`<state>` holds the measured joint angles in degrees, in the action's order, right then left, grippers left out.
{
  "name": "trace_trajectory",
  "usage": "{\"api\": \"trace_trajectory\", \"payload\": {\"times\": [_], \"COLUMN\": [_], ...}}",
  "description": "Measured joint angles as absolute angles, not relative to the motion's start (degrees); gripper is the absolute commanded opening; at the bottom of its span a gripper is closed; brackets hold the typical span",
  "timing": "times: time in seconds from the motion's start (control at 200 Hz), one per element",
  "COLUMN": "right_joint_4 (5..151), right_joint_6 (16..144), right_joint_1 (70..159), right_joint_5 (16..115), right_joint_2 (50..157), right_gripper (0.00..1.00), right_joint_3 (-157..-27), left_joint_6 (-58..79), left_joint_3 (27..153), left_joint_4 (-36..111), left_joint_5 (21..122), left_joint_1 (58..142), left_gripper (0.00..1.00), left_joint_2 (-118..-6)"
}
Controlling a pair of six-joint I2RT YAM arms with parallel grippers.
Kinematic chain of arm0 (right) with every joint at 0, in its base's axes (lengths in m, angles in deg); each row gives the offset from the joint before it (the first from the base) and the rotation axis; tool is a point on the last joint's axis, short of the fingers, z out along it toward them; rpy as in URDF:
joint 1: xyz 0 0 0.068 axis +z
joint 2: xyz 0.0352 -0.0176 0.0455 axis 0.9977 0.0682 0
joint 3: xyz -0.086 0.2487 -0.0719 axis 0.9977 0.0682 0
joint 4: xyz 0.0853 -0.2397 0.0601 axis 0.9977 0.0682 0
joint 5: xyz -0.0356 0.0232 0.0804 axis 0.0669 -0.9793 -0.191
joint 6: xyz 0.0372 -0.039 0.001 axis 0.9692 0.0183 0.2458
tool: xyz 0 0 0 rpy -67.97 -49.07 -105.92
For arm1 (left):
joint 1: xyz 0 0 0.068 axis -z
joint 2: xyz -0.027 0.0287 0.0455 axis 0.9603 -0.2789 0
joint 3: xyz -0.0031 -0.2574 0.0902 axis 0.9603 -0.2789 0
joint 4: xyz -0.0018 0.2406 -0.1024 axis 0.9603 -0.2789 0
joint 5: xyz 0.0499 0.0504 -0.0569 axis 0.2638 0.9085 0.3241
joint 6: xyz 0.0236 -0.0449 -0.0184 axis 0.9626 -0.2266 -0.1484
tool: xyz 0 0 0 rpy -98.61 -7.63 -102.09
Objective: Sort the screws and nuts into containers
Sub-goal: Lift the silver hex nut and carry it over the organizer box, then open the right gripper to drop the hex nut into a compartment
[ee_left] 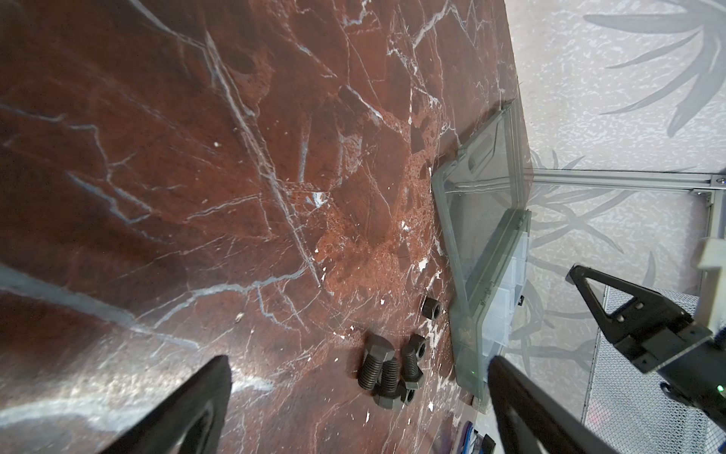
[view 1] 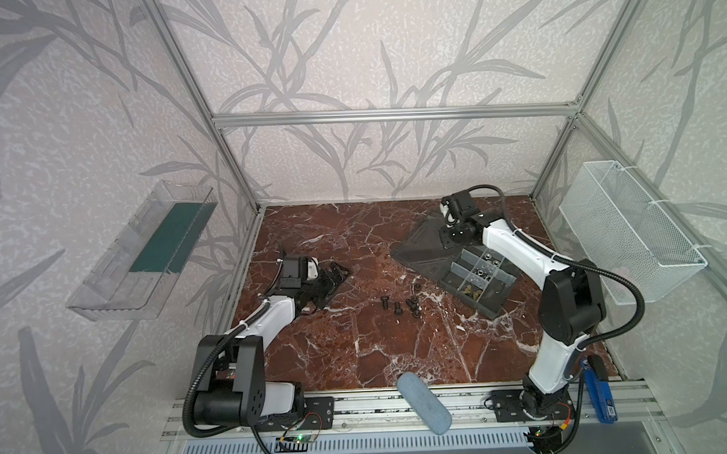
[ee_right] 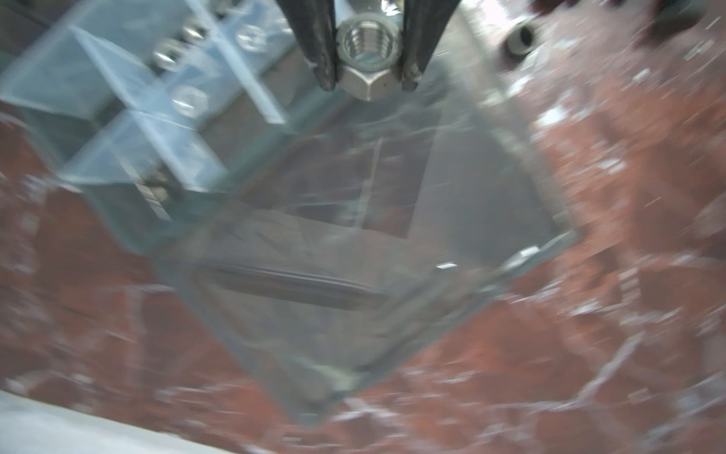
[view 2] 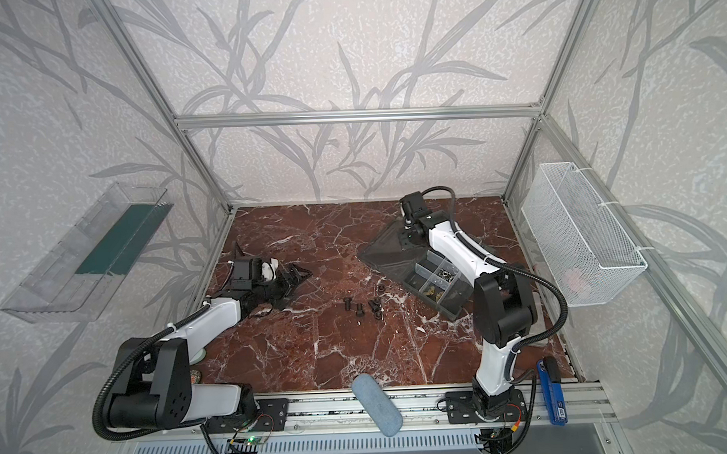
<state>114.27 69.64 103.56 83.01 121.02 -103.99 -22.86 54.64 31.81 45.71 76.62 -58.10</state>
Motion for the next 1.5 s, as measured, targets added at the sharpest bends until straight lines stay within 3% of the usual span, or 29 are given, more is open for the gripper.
{"api": "trace_trajectory", "payload": {"times": [0.295,0.945,1.05,1.105,1.345,1.5], "right_joint_4": [114.4,113.6,113.6,113.7,115.0,116.4], "right_joint_6": [71.9,73.7,73.8,73.9,73.4,71.7], "right_joint_1": [91.5,88.5,88.5,88.5,88.5,88.9], "right_joint_5": [86.7,84.3,83.8,83.6,79.2,71.8], "right_joint_2": [121.0,123.4,123.5,123.5,122.4,115.6], "right_gripper": [0.00,0.00,0.36,0.44,0.52,0.55], "right_joint_3": [-98.8,-95.1,-95.1,-95.1,-95.4,-95.4], "left_joint_6": [-23.3,-23.3,-23.3,-23.3,-23.3,-23.3], "left_joint_3": [54.6,54.6,54.6,54.6,54.6,54.6], "left_joint_4": [33.0,33.1,33.1,33.2,33.1,33.1], "left_joint_5": [45.4,45.3,45.3,45.3,45.3,45.3], "left_joint_1": [76.6,76.6,76.6,76.6,76.6,76.6], "left_gripper": [0.99,1.00,1.00,1.00,0.99,1.00], "left_joint_2": [-58.1,-58.1,-58.1,-58.1,-58.1,-58.1]}}
